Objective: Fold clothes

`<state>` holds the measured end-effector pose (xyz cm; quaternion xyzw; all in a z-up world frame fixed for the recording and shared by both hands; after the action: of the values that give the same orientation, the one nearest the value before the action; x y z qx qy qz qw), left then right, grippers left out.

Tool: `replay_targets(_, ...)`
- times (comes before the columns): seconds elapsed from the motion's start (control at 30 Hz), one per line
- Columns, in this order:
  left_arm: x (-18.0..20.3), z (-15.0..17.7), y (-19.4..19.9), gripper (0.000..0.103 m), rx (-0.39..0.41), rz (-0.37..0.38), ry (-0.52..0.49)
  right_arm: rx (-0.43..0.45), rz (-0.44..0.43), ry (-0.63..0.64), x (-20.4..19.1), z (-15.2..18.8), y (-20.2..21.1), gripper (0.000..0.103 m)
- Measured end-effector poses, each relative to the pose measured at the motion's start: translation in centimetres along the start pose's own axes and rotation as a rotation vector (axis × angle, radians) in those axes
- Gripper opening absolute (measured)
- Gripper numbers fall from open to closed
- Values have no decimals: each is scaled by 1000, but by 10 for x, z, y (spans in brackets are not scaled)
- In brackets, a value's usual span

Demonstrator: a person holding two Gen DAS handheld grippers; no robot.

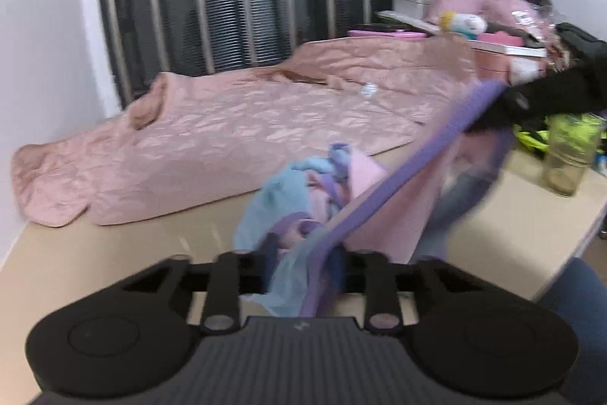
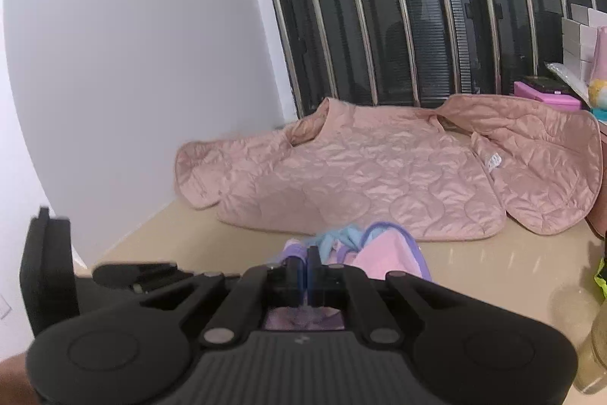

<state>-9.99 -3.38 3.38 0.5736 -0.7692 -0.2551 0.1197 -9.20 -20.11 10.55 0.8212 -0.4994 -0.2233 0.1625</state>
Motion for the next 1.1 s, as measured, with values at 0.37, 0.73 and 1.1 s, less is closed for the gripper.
replay_targets(0.37,-39,-20,23,1,75,22,214,-125,345,157,-3,65,-54,29)
replay_targets(0.73,-82,-15,33,1,86,-82,440,-38,443,266,-43,82,-50,48)
replay_targets(1.1,-85,-11,41,1,91,-114,435,-12,476,312,-52,76,-52,18)
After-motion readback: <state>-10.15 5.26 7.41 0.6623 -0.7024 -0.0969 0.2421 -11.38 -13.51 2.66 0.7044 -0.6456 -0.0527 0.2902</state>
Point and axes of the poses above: each gripper's, at about its wrist camera, not at the fingertips, and y roughly against the way its jaws point, x to its right, z to its underside, the point moved 3 cm from there along -y, roughly the way its jaws point, and after that the axes turned 2 degrees about z, right-handed, at the moved point
